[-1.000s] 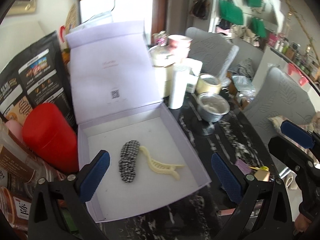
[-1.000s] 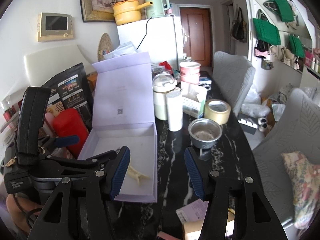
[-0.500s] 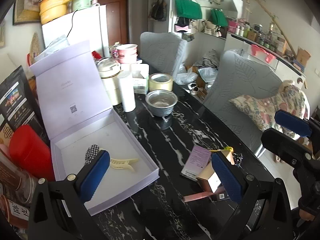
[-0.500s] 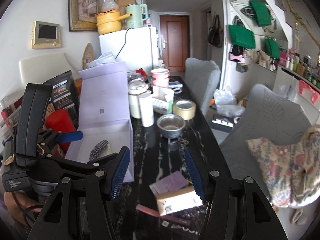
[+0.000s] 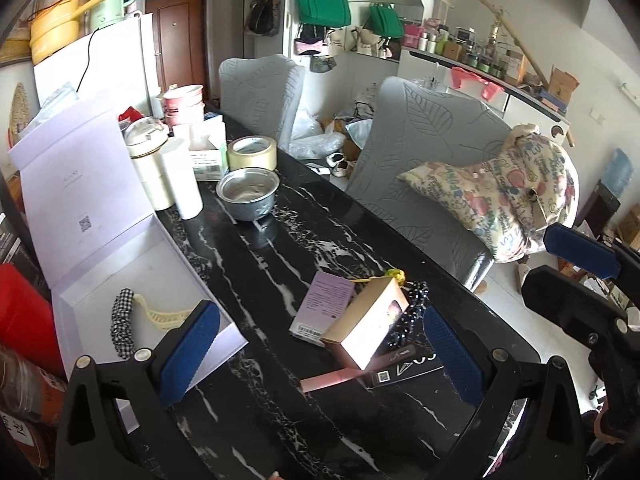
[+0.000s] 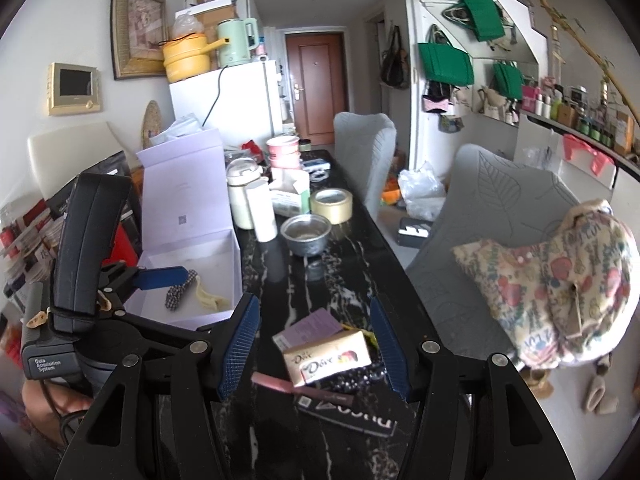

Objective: Organize rigid objects
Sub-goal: 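Withdraw both tools from the white box back over the table, then lower the left tool onto the Dove chocolate box and grasp it, then lift the Dove box with the left tool toward the white box while the right tool approaches the black box, then grasp the black cosmetic box lengthwise with the right tool, then carry the Dove box in the left tool and black box in the right tool to the white box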

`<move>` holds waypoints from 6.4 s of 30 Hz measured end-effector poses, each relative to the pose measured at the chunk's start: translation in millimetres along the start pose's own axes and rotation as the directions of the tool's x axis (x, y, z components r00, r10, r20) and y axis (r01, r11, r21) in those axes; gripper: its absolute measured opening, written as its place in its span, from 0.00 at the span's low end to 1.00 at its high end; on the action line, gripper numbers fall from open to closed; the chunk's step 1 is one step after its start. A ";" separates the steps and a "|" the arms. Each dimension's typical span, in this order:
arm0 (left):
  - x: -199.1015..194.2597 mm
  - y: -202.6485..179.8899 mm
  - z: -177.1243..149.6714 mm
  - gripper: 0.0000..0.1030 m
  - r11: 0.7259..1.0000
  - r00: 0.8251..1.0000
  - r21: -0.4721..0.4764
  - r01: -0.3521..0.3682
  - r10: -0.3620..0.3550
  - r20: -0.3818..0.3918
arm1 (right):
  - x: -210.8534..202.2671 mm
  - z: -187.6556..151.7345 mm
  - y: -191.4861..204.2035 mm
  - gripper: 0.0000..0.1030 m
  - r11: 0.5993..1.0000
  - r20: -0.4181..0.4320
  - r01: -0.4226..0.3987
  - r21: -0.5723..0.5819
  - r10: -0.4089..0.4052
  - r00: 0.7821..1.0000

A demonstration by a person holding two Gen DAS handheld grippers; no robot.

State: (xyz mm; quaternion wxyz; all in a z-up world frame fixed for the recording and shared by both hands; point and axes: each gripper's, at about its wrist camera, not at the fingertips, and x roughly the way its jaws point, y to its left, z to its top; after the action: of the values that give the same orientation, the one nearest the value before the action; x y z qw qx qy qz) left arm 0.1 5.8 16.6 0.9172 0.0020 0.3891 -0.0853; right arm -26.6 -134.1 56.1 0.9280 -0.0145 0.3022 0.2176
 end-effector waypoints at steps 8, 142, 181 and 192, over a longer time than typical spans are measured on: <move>8.0 -17.0 -3.4 1.00 0.998 0.999 0.044 -0.039 0.039 0.000 | -10.3 -21.5 -19.9 0.56 0.999 -0.008 0.026 0.033 -0.026 1.000; 31.9 23.1 -154.9 0.43 0.984 0.966 -0.033 -0.173 0.163 -0.202 | 125.4 -138.8 25.0 0.49 0.894 -0.389 -0.344 -0.288 0.219 0.895; 11.9 38.8 -168.4 0.43 0.955 0.966 -0.203 -0.218 0.182 -0.182 | 102.1 -145.5 51.4 0.24 0.893 -0.340 -0.391 -0.224 0.304 0.890; -14.7 42.6 -177.3 0.43 0.931 0.957 -0.241 -0.275 0.241 -0.158 | 93.2 -148.5 70.2 0.24 0.861 -0.346 -0.452 -0.235 0.361 0.866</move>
State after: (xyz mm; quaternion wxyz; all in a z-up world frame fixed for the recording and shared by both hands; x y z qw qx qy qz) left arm -129.6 62.5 -99.2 0.8864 -0.0622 0.4501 0.0883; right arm -70.6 -57.4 -110.7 0.7917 -0.1260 0.3933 0.4502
